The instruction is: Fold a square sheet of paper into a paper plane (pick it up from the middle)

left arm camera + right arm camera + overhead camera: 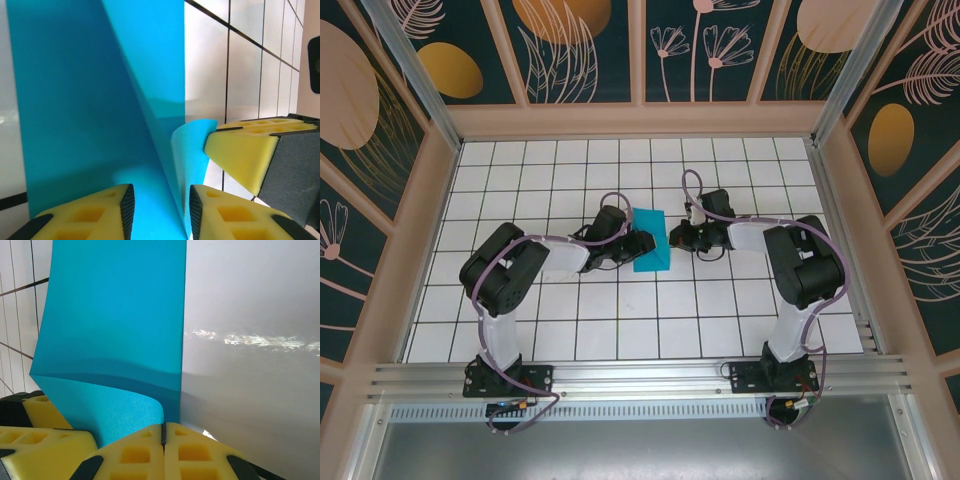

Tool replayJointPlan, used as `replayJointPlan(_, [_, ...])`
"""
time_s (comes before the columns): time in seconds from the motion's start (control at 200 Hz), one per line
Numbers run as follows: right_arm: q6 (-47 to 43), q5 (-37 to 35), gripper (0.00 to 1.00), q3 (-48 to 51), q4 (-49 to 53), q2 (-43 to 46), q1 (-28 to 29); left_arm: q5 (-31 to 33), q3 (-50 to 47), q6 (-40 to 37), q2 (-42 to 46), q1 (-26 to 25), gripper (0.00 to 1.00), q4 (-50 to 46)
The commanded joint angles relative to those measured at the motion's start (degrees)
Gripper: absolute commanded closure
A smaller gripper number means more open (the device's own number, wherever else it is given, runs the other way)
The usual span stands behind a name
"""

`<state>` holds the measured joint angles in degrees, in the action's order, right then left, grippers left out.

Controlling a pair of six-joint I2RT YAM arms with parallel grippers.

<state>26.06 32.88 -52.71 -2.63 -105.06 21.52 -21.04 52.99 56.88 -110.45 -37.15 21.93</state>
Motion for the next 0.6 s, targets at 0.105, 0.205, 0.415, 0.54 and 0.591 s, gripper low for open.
replayJointPlan(0.105, [0.6, 1.1, 0.94, 0.7, -0.6, 0.0, -0.6, -1.3, 2.4, -2.4, -2.0, -0.2, 0.7, 3.1])
replayJointPlan(0.205, [1.1, 1.2, 0.89, 0.9, -0.6, 1.4, -0.8, -1.2, 2.4, -2.8, -2.6, -0.2, 0.74, 3.2])
replayJointPlan(0.415, [2.2, -3.2, 0.51, 3.1, 0.0, 9.3, -3.4, -0.9, 3.9, -3.6, -3.3, -0.1, 0.84, 3.5])
replayJointPlan(0.54, [0.5, -8.9, 0.36, 5.4, 0.5, 14.1, -5.0, 0.4, 3.9, -5.4, -2.5, -0.1, 0.92, 2.6])
replayJointPlan(0.591, [-0.1, -10.4, 0.32, 6.5, 0.4, 15.3, -6.0, 1.2, 4.0, -6.3, -1.8, -0.1, 0.94, 1.5])
